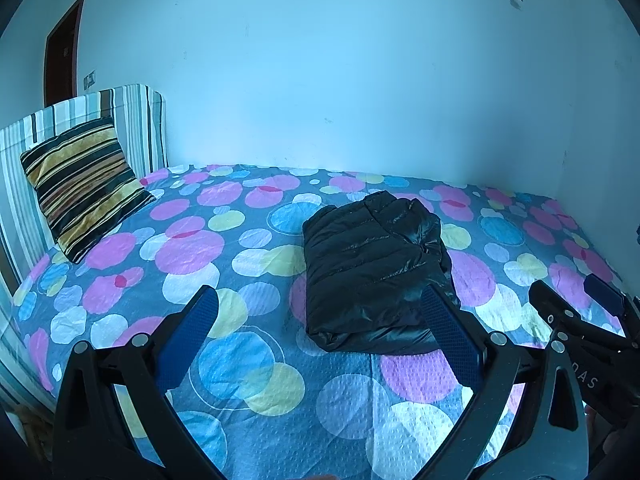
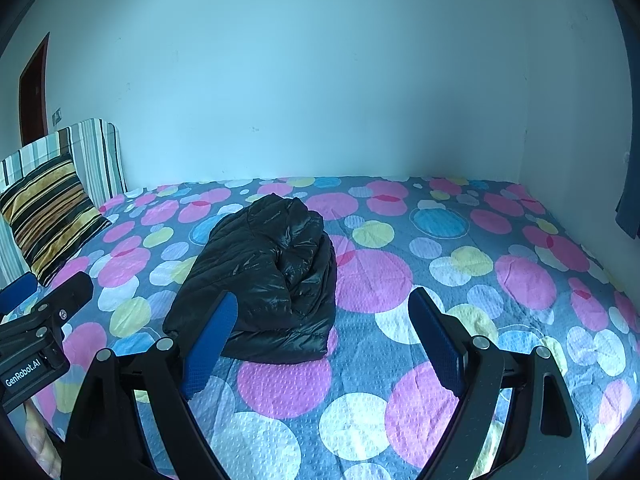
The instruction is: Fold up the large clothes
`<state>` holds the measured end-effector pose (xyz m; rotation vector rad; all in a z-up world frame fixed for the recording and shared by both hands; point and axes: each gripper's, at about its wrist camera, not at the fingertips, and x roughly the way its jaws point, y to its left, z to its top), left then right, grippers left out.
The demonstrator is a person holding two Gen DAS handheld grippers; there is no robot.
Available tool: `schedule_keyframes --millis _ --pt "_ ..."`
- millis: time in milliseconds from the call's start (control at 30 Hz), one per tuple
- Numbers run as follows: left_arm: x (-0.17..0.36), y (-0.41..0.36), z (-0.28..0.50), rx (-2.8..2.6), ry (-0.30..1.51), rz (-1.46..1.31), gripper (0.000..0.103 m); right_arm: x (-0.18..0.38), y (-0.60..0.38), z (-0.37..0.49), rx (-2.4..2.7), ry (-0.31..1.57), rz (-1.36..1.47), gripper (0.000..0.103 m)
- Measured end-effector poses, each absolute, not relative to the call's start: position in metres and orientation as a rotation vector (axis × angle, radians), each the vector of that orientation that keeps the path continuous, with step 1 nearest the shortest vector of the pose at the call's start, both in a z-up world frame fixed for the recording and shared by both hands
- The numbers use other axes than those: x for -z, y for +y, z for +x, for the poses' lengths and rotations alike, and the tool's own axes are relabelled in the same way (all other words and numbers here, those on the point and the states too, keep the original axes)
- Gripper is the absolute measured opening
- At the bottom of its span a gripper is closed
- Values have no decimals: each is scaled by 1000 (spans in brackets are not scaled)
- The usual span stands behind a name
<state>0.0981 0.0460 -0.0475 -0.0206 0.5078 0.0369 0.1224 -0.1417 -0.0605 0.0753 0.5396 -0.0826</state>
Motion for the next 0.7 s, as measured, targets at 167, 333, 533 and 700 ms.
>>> schedule_keyframes --millis 167,333,533,700 --pt "46 46 95 -28 490 -24 101 60 -141 122 84 540 77 86" --pt "46 48 94 -21 487 -33 101 60 -141 122 85 540 76 86" --pt "50 50 96 -17 498 -42 101 60 -141 122 82 544 74 86" --pt "51 49 97 -18 496 -32 101 61 -141 122 82 544 73 86"
